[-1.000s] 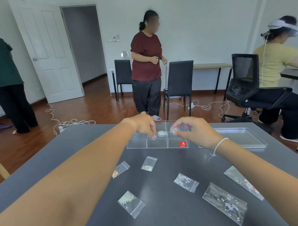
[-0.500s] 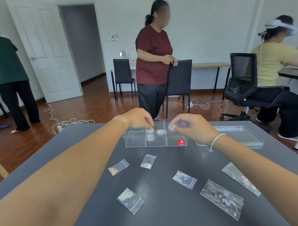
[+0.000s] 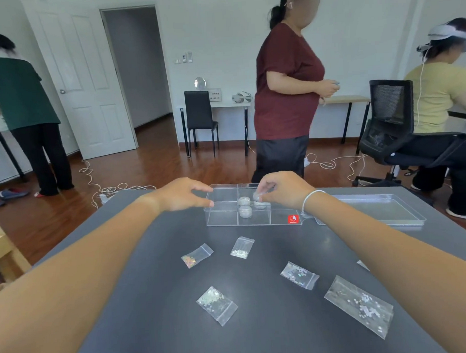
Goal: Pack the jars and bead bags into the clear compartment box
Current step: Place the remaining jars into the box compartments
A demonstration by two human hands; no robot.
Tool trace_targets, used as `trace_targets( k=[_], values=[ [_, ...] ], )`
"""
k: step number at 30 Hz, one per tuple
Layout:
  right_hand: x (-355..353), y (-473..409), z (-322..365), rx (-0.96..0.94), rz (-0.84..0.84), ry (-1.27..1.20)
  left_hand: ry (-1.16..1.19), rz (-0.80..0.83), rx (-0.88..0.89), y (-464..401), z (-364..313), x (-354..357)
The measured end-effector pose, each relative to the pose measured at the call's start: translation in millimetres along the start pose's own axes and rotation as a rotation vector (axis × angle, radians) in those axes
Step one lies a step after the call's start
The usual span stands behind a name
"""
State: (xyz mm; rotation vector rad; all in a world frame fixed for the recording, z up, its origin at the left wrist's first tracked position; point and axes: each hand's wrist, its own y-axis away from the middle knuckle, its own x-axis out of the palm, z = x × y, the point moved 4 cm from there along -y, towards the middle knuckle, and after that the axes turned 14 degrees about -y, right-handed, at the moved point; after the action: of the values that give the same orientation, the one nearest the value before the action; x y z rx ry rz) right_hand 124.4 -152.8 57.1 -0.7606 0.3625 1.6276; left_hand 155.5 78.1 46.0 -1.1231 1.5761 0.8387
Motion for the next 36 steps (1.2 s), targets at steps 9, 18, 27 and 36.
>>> trace_targets(
  k=[9,18,27,36],
  values=[
    [3.9,-9.7,0.6,0.1,0.087,0.164,0.026,0.039,0.003,4.6,-0.5,9.1],
    [10.8,-18.5,5.2,0.144,0.237,0.227,0.084,0.002,0.006,3.8,3.0,12.9],
    [14.2,-20.0,6.2,0.151,0.268,0.262,0.108,-0.026,0.004,2.5,6.2,15.2],
    [13.3,-21.3,1.1,0.135,0.223,0.268,0.122,-0.013,0.005,1.8,6.5,15.4]
  ],
)
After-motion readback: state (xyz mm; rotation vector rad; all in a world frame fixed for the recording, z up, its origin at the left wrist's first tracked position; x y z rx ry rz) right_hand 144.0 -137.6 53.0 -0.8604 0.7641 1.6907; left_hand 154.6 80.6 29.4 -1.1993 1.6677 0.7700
